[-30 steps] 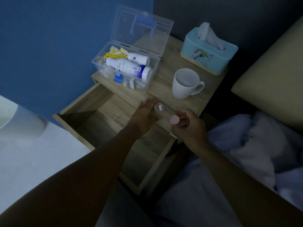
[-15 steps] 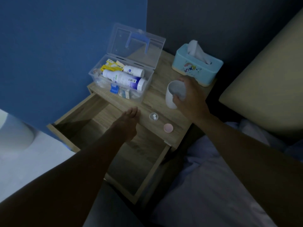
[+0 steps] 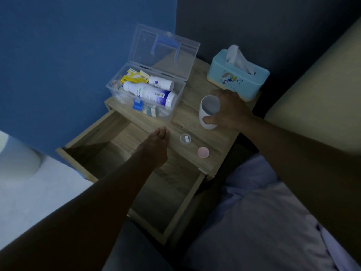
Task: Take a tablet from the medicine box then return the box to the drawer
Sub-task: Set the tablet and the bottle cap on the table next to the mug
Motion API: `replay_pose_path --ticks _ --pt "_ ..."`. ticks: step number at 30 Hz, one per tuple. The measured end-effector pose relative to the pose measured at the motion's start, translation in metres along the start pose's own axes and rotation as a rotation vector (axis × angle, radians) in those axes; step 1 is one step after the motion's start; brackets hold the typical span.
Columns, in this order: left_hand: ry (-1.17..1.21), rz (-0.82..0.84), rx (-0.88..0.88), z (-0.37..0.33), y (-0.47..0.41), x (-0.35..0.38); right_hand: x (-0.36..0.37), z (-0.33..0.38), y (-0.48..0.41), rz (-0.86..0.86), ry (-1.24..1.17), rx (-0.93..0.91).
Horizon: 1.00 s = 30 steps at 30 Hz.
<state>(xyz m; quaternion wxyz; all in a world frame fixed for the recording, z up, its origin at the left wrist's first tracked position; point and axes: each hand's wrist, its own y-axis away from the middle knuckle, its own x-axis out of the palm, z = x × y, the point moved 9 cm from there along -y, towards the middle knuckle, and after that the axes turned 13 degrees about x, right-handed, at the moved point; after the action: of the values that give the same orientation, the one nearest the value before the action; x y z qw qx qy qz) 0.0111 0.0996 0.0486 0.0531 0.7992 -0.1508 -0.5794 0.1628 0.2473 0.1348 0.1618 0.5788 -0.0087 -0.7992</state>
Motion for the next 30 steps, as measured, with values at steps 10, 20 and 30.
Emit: replay_pose_path --ticks 10,20,30 --pt "0.023 0.021 -0.003 0.002 0.000 0.002 0.009 0.014 0.029 0.010 -0.042 -0.100" --pt "0.051 0.043 -0.015 0.001 0.002 -0.001 0.022 0.007 0.035 -0.053 -0.058 -0.079" --pt "0.399 -0.072 -0.136 0.036 0.020 -0.032 -0.010 0.029 0.014 0.107 -0.090 0.042"
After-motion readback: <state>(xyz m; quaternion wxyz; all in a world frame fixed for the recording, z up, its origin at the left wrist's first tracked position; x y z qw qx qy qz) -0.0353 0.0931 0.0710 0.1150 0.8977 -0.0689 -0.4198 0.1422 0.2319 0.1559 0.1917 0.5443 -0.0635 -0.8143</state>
